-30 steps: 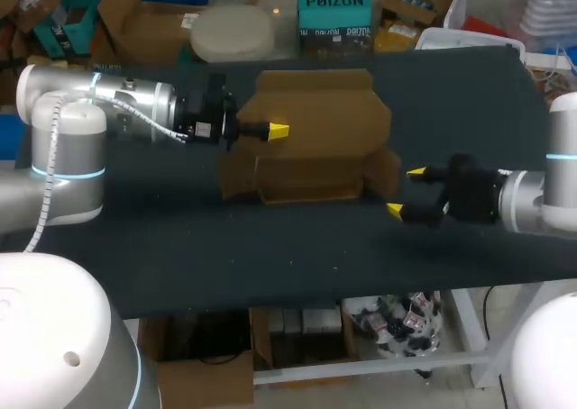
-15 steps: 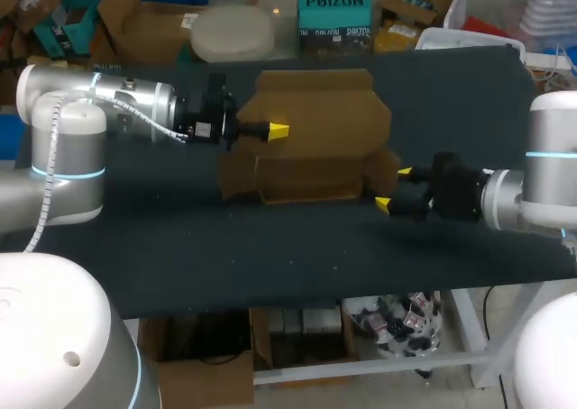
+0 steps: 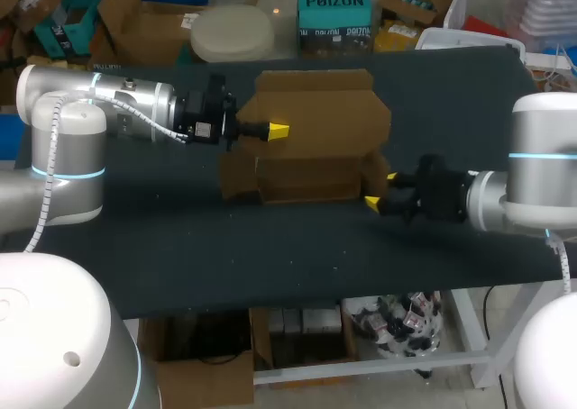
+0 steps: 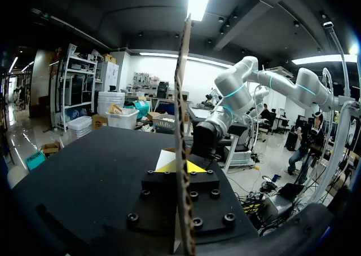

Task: Assemble the packaging by folding the flat box into shape, placing the metal phone stand inside, and closing the box properly

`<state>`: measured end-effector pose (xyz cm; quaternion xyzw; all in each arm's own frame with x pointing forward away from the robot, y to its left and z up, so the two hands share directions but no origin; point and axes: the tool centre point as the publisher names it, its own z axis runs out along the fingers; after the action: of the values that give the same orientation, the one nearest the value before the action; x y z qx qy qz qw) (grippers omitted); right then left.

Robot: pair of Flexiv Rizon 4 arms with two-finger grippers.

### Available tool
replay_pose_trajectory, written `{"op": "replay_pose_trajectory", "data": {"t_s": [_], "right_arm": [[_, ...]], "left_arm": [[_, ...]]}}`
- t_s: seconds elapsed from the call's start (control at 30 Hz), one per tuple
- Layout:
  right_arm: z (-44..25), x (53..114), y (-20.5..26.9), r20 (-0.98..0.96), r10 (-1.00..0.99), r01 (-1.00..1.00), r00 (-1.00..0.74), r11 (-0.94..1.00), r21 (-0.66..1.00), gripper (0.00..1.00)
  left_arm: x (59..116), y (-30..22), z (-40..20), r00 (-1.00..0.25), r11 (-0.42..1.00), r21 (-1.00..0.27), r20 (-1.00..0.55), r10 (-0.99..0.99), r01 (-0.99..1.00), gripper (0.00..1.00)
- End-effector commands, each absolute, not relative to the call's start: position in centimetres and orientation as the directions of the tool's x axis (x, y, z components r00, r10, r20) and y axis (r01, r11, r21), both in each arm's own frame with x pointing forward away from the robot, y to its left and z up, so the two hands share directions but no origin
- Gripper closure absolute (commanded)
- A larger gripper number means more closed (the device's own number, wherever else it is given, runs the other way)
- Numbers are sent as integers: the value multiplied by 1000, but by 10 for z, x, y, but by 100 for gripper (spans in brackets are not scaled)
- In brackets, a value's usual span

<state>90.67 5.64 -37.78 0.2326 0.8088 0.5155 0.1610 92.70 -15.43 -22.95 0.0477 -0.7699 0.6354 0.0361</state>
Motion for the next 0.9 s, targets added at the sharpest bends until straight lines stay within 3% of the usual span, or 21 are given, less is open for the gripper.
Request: {"op": "replay_pose_trajectory", "data": {"t_s": [0.03,0.9], "right_arm": [[-379,906,64,-23,546,211,-837,362,908,38],[-378,900,94,-9,541,212,-841,345,914,34]], "left_arm": [[928,-153,-233,-993,189,-975,117,-23,-119,100],[928,-153,-233,-993,189,-975,117,-23,-119,100]]}}
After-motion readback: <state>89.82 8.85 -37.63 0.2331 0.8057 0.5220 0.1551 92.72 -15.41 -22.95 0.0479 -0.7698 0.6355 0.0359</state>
